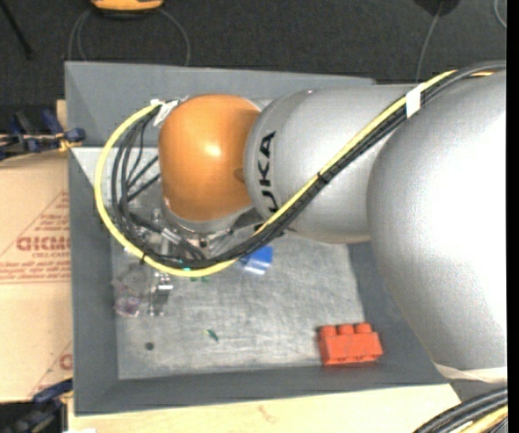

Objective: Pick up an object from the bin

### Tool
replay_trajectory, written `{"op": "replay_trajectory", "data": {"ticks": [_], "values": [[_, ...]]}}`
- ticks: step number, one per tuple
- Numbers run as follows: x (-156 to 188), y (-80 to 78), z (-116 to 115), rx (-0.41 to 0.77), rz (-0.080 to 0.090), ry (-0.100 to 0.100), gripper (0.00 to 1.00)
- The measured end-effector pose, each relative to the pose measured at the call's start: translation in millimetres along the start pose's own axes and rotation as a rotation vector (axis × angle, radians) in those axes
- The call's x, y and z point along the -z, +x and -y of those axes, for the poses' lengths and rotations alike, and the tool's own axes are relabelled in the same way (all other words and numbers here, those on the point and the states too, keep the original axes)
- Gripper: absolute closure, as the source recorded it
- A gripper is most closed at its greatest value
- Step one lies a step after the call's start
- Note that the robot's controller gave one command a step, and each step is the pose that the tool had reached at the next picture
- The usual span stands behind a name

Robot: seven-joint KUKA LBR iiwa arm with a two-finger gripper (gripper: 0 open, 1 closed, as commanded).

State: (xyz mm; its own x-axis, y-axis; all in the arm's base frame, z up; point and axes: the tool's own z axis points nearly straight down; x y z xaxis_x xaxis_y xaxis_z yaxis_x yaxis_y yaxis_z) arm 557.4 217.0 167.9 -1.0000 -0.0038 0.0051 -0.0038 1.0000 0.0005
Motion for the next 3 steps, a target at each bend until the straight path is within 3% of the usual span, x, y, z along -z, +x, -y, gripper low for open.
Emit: {"op": "replay_trajectory", "data": {"ticks": [1,3], "values": [[-95.0,-50.1,106.3,-0.094,0.017,-0.008,0.00],[-90.6,-53.8,104.6,-0.099,0.011,-0.004,0.00]]}}
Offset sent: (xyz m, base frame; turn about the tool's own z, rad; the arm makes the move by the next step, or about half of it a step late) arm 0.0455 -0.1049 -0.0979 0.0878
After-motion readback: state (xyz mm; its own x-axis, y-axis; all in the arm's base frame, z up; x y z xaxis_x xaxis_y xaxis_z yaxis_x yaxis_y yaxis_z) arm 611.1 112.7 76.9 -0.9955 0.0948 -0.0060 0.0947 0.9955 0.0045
